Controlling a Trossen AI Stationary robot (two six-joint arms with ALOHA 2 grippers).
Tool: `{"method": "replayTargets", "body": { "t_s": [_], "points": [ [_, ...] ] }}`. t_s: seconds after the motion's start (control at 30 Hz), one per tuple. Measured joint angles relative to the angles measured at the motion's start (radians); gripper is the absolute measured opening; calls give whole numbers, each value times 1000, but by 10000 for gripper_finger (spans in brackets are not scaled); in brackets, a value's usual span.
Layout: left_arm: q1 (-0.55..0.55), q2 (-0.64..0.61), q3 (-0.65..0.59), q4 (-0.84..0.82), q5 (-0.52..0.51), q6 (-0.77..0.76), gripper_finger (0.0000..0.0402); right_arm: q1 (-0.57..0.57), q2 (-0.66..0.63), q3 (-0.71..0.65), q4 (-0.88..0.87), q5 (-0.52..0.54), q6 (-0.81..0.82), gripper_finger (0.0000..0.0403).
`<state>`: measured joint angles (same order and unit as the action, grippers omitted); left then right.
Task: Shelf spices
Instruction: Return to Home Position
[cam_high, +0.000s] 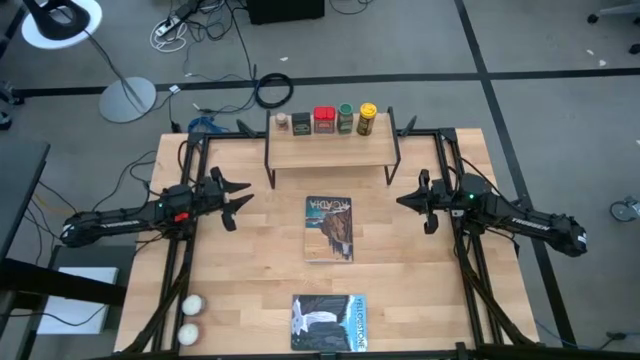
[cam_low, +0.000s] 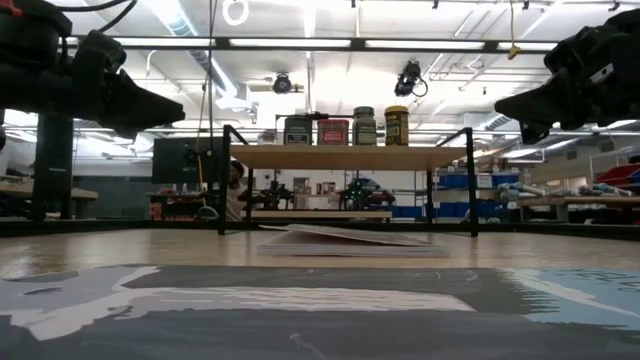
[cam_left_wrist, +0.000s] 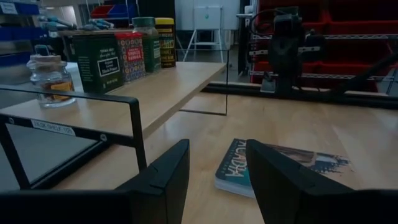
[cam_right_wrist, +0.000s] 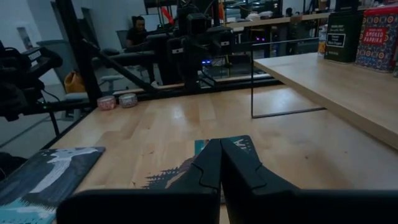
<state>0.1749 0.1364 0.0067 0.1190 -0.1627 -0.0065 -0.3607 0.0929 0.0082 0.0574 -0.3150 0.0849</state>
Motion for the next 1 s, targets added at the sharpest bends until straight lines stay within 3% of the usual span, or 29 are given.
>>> {"method": "replayTargets", "body": {
  "t_s": [1.0],
  "points": [
    [0,0,0,10,5,2,162,0,0,0,0,-1,-2,6]
  ]
}}
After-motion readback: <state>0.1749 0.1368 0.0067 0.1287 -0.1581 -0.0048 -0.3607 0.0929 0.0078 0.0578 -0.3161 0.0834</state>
